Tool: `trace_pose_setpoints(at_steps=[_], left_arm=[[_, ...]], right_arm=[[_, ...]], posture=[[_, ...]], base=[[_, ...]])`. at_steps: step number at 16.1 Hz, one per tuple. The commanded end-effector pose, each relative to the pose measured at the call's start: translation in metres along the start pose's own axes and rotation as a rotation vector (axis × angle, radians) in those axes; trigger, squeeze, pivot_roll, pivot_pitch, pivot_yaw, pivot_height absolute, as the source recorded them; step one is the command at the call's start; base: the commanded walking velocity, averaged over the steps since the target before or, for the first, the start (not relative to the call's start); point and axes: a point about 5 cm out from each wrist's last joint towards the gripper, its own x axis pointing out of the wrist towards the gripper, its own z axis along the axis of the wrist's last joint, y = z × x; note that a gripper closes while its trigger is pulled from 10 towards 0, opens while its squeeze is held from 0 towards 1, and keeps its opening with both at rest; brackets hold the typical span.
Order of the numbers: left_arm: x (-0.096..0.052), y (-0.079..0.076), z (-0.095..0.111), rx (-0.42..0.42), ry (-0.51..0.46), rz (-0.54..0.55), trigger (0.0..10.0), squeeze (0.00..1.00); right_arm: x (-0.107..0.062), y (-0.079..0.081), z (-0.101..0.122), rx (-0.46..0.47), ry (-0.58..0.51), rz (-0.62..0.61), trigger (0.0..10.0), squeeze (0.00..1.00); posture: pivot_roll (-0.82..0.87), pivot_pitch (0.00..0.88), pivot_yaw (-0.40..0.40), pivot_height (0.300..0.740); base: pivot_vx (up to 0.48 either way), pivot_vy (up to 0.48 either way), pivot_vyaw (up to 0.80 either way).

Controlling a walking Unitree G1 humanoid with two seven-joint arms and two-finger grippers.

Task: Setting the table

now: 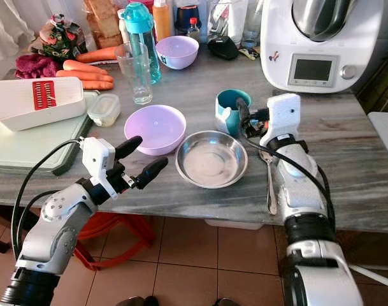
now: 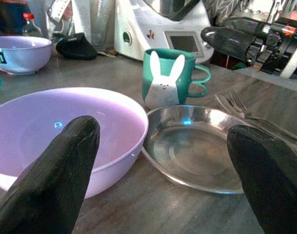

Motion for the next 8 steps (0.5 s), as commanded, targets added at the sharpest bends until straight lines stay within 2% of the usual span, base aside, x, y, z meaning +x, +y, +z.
trace_pose_setpoints(at_steps=[1,4,6,8], left_arm=[[0.002,0.002,0.004,0.016,-0.022,0.002,10.0,0.0],[0.0,0.016,0.001,0.01,-0.031,0.127,10.0,0.0],[0.002,0.02,0.0,0.036,-0.022,0.183,10.0,0.0],[0.005,0.028,-0.005,0.064,0.013,0.284,10.0,0.0]], right_arm=[[0.002,0.002,0.012,0.024,-0.02,0.001,10.0,1.0],[-0.002,0.023,0.033,-0.024,-0.085,0.071,10.0,1.0],[-0.012,0.037,0.035,-0.013,-0.072,0.073,10.0,1.0],[-0.022,0.049,0.027,0.004,-0.019,0.044,10.0,1.0]], posture=[[0.0,0.097,0.03,0.74],[-0.01,0.088,0.031,0.74],[-0.01,0.08,0.03,0.74],[-0.02,0.071,0.033,0.74]], base=[[0.0,0.0,0.0],[0.0,0.0,0.0],[0.0,0.0,0.0],[0.0,0.0,0.0]])
